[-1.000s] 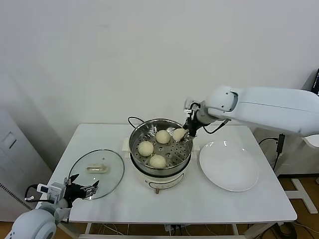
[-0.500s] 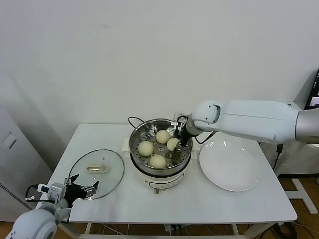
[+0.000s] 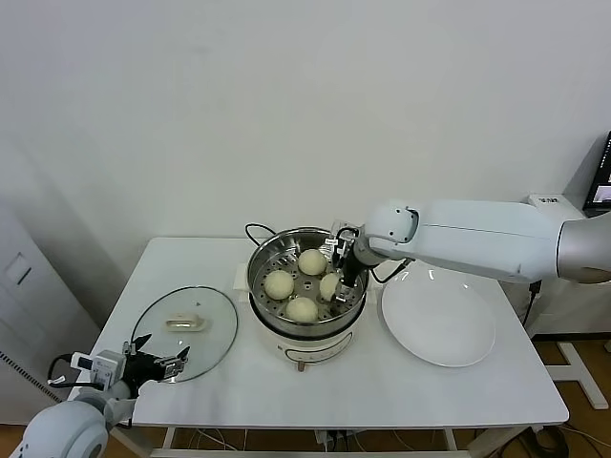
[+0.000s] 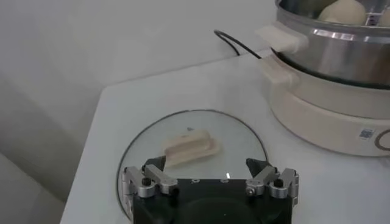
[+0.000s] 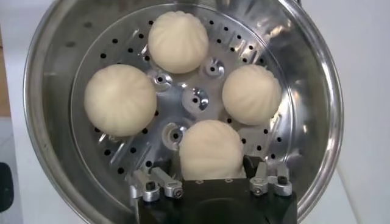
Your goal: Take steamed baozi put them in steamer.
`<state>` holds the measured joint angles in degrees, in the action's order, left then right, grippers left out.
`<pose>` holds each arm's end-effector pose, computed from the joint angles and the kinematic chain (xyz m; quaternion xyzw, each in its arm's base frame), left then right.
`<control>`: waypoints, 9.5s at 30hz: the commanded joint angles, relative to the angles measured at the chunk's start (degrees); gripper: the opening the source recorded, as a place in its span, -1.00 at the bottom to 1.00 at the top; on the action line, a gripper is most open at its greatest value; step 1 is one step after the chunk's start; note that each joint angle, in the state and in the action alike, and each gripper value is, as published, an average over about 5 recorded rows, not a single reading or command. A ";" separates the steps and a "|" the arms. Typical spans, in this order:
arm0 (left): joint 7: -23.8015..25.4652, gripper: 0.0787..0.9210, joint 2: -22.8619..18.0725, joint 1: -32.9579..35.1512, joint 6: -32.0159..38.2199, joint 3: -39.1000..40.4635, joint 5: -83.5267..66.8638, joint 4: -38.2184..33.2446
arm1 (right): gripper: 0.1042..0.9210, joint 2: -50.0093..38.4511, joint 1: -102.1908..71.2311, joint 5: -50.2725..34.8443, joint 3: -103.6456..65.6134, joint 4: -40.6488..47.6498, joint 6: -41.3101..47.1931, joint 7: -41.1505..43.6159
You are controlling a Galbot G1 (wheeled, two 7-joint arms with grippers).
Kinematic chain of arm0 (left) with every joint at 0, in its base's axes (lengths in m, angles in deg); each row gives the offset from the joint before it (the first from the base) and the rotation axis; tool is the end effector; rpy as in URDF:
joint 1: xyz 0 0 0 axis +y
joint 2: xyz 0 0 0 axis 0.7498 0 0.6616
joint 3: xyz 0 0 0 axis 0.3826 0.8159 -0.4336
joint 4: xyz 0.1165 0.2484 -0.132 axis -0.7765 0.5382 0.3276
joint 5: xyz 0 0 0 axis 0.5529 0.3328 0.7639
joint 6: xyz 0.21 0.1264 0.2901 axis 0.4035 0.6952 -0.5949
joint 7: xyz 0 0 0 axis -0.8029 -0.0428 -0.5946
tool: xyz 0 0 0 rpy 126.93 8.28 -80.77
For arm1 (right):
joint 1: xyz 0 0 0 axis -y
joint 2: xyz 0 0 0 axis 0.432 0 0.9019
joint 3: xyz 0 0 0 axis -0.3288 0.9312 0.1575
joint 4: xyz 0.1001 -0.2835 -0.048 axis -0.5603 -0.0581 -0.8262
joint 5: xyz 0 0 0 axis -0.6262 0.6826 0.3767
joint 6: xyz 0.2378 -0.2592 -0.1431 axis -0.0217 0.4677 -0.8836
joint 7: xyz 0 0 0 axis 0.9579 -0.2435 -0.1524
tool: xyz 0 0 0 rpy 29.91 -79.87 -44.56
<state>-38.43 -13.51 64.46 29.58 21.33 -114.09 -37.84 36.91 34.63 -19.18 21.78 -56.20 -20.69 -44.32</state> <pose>0.2703 0.0793 -0.2124 -0.0853 -0.9449 -0.1127 0.2952 0.4983 0.0863 -0.1166 0.4437 -0.6905 0.4108 0.3970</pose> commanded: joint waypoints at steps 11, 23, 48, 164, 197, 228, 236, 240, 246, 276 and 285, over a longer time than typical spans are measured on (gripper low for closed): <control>-0.22 0.77 -1.27 1.79 -0.42 -1.82 0.28 -1.51 | 0.76 -13.72 -0.12 -6.12 -17.27 -0.12 -4.43 1.88; -0.26 0.77 -1.49 0.07 2.70 -2.72 1.96 -0.17 | 0.76 -23.89 -49.26 6.59 -72.62 -0.78 -23.73 -17.84; 3.55 0.77 -4.65 2.97 38.11 -0.04 76.06 13.84 | 0.76 0.63 -104.53 33.42 -127.66 -6.50 -37.26 -20.04; 19.93 -0.96 -19.03 -36.96 2.78 41.69 105.52 10.22 | 0.76 7.66 -105.69 39.33 -132.24 -2.52 -40.20 -12.47; 15.35 -0.96 -23.51 -39.37 6.69 44.95 103.89 19.88 | 0.76 8.59 -106.75 40.03 -133.16 -2.34 -40.63 -11.57; 31.62 -0.10 -10.22 -28.07 15.86 28.55 52.68 -8.75 | 0.76 7.79 -105.35 38.59 -132.11 -2.43 -39.76 -10.86; 12.49 0.45 -12.85 -26.96 12.32 8.50 -2.46 -9.08 | 0.76 6.78 -104.03 36.95 -129.02 -4.13 -39.24 -12.96; 7.00 0.69 -12.30 -23.48 12.13 0.24 -4.40 0.22 | 0.76 6.34 -103.79 38.30 -128.83 -4.89 -39.14 -12.94; 7.68 0.76 -7.86 -19.08 17.04 0.00 -0.31 12.67 | 0.76 5.66 -105.05 39.83 -129.22 -6.99 -37.26 -13.78; 10.35 0.77 -6.64 -18.51 20.92 1.35 1.82 22.42 | 0.76 2.22 -108.11 37.51 -128.36 -9.66 -31.01 -19.87; 10.37 0.77 -6.93 -18.42 20.60 1.63 1.88 22.54 | 0.76 2.39 -107.97 38.03 -128.86 -9.10 -30.80 -19.85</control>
<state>-28.06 -20.46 45.69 50.00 23.23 -111.33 -16.11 39.28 -73.19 18.29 -107.00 -65.31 -51.97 -63.76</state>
